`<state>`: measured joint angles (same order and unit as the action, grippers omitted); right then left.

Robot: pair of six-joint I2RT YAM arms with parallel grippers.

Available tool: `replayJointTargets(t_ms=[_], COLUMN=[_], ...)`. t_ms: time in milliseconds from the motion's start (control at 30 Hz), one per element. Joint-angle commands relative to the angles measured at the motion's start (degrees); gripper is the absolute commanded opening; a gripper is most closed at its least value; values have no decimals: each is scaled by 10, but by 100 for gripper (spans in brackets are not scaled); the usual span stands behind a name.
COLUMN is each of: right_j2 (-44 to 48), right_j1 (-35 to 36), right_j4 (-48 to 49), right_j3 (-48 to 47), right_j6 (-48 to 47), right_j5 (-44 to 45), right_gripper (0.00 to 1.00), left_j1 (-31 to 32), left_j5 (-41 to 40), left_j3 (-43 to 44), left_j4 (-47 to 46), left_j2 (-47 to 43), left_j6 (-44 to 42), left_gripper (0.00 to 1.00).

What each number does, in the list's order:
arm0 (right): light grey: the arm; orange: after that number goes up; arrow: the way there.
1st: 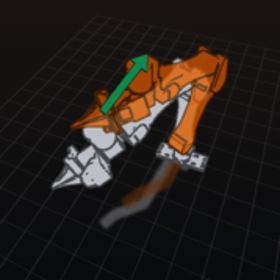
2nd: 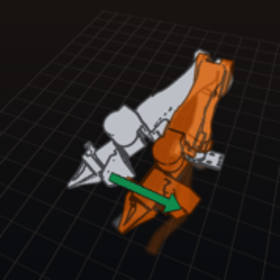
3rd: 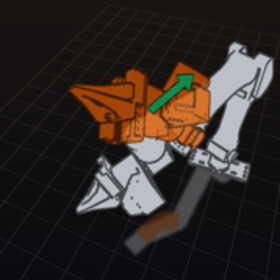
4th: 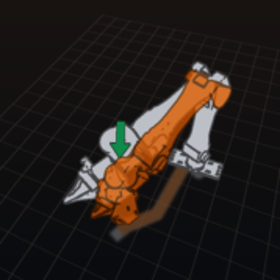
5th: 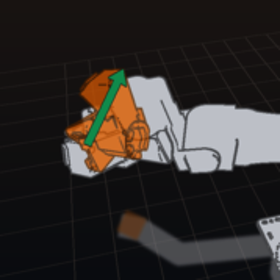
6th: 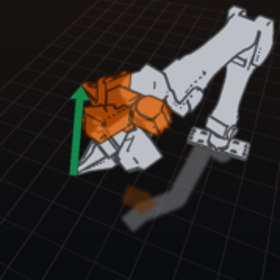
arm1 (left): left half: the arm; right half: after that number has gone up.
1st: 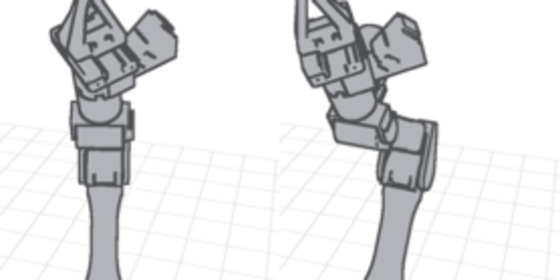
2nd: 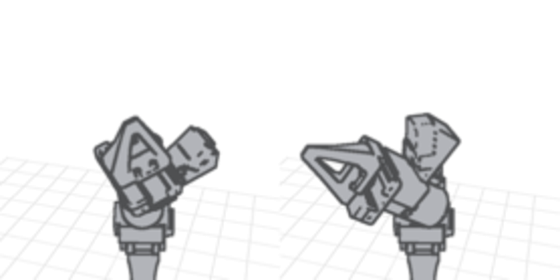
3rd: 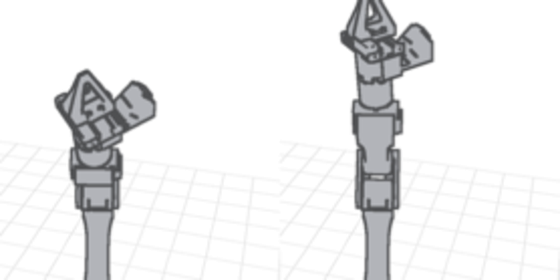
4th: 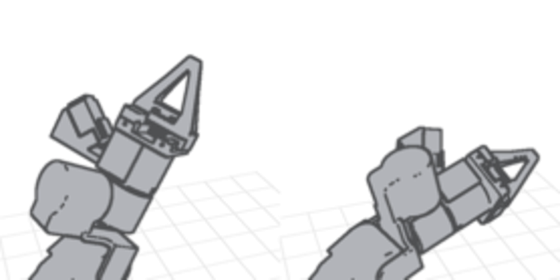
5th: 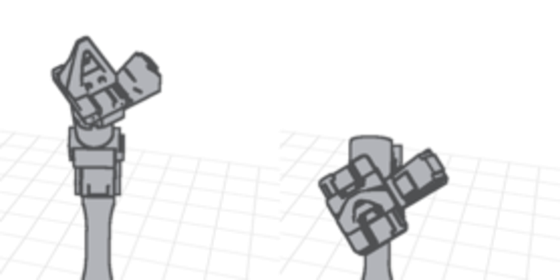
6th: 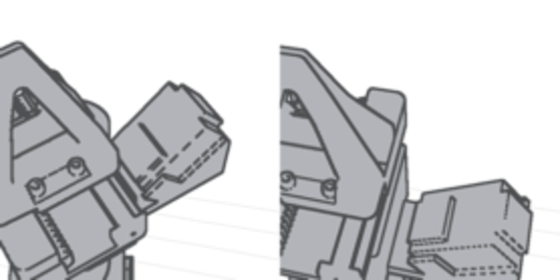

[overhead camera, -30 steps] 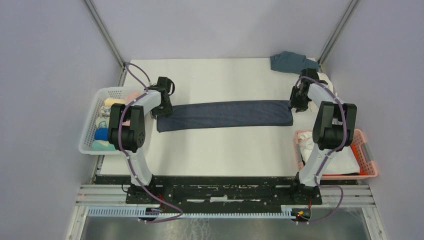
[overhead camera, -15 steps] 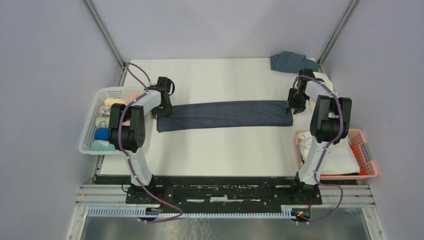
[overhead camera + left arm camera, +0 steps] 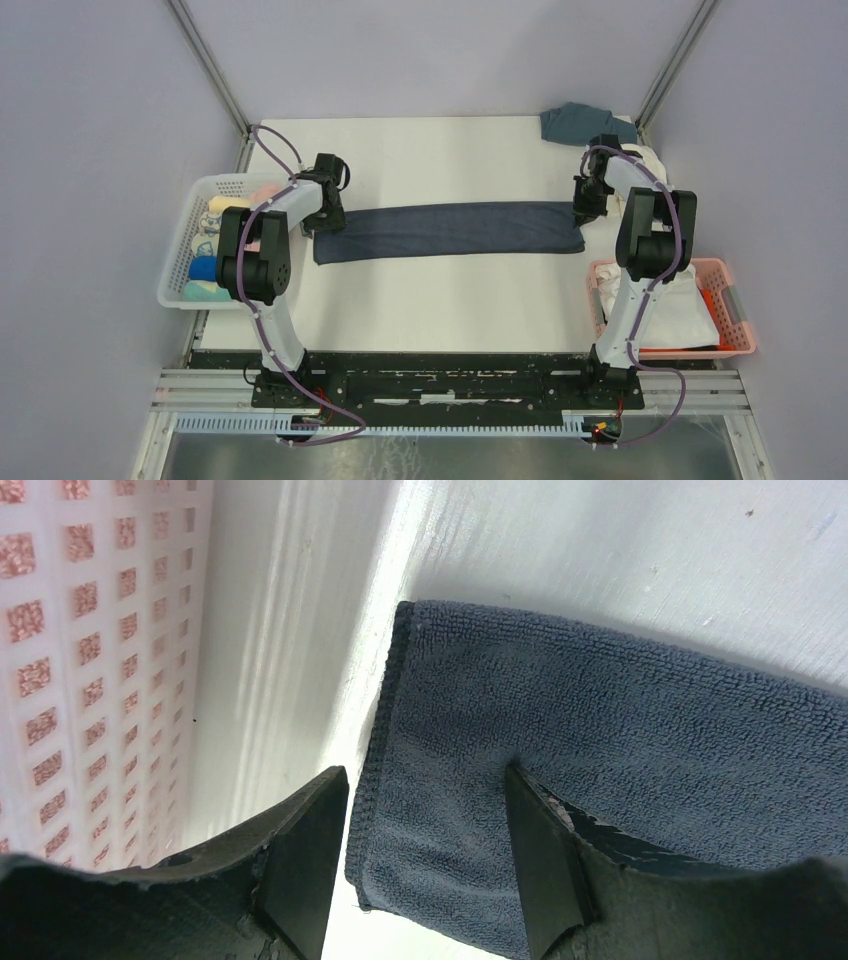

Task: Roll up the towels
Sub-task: Fold the towel at the center of the board.

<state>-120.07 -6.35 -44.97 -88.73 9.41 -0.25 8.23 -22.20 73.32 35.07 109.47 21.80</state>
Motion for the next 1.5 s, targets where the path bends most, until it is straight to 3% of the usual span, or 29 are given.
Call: replayJointTargets(t_ms=[0,167,333,667,933,1267,1467], right_j2=[-32,16,50,19,69,96,94], right_j1=[7,7,3,-9,48,196,289], right_j4=[-32,-22,-39,-103,-126,-179,-175], right_j3=[14,15,-45,-179,-177,-170,-175], right_j6=[-6,2,-15,-57,-32,0,38], right_j5=[16,126,232,368,223,104,54], right_gripper=[0,0,0,0,0,1,2], left_j1=[6,7,14,37,37,39,42], left_j5=[12,21,50,214,292,382,419], left_j3=[3,-4,-17,-73,-115,-141,-153], left_j4=[16,16,13,-16,-39,-102,-133], left_j2=[0,-9,-26,-147,-174,-130,-98], left_j6=[-15,-14,2,56,70,102,117], left_gripper=[67,67,67,72,73,72,64])
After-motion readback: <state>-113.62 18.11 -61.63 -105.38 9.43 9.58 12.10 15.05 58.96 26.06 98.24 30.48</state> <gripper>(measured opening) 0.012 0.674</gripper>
